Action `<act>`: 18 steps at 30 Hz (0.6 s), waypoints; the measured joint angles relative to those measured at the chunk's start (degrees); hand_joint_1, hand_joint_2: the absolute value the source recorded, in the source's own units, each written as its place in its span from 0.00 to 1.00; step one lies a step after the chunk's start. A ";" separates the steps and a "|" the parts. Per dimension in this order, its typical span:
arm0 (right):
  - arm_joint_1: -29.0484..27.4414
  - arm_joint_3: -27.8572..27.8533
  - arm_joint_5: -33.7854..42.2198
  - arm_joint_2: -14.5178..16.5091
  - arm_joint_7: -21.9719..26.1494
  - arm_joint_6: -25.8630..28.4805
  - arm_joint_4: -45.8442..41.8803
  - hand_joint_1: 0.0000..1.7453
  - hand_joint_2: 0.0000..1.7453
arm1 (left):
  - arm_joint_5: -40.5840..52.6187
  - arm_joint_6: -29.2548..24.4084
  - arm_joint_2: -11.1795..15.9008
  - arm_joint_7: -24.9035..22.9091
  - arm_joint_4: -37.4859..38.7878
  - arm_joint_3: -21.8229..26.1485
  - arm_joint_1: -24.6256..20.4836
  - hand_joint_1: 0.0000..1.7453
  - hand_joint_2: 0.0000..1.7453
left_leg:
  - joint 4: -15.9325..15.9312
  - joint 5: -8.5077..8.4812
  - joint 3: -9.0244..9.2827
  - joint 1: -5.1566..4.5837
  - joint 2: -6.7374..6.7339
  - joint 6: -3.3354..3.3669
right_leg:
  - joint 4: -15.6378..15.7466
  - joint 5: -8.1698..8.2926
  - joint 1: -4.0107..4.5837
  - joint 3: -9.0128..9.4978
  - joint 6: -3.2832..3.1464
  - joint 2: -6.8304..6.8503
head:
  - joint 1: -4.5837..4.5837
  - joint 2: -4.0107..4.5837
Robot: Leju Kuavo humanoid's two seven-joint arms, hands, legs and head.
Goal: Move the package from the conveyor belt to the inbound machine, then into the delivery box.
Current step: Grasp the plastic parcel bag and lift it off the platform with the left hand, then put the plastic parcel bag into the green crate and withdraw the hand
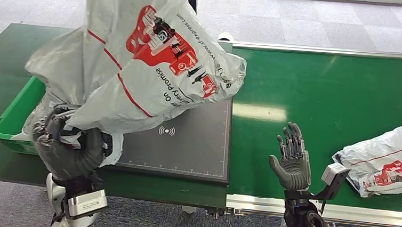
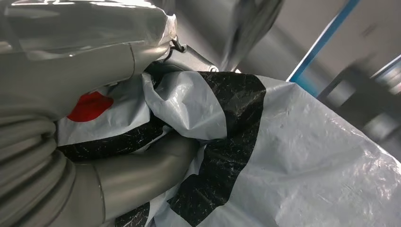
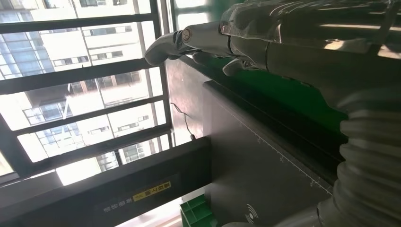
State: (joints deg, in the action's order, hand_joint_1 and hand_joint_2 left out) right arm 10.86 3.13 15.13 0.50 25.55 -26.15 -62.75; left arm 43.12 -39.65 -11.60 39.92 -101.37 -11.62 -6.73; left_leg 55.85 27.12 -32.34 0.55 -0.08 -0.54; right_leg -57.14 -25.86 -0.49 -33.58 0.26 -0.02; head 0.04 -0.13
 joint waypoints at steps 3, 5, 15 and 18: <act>-0.20 0.25 0.10 -0.10 0.20 0.33 0.00 0.00 1.00 | 4.82 0.00 -0.93 0.03 -4.12 3.34 -1.06 1.00 1.00 | 0.00 0.00 0.00 0.00 0.00 0.00 | 0.00 0.00 0.00 0.01 0.00 0.00 | -0.01 0.00; -0.41 0.39 0.11 -0.12 0.23 0.55 -0.01 0.00 1.00 | 6.68 0.00 -1.48 0.03 -5.76 5.67 -2.08 1.00 1.00 | 0.00 -0.01 0.02 0.00 0.00 0.00 | 0.00 0.00 0.00 0.02 0.00 0.00 | -0.01 0.00; -2.64 0.35 -2.10 0.22 0.15 1.30 -2.28 0.00 1.00 | 23.33 0.04 -3.32 -19.92 8.92 20.31 -9.76 1.00 1.00 | 0.00 -0.01 0.07 0.00 -0.17 0.00 | -0.01 0.06 0.01 0.02 -0.06 -0.08 | -0.01 0.00; -2.95 0.23 -2.81 0.38 -0.10 1.29 -2.71 0.00 1.00 | 24.14 0.03 -1.86 -25.44 15.71 23.40 -12.05 1.00 1.00 | 0.00 -0.02 0.08 0.01 -0.21 -0.01 | -0.02 0.07 0.02 -0.01 -0.08 -0.12 | -0.02 0.00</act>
State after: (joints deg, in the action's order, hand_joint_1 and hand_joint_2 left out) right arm 7.91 3.37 12.31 0.88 25.45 -24.86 -65.47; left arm 67.25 -39.62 -13.46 14.48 -85.67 11.78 -18.78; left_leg 55.84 27.10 -32.27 0.56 -0.29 -0.55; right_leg -57.16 -25.79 -0.47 -33.59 0.18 -0.13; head 0.02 -0.13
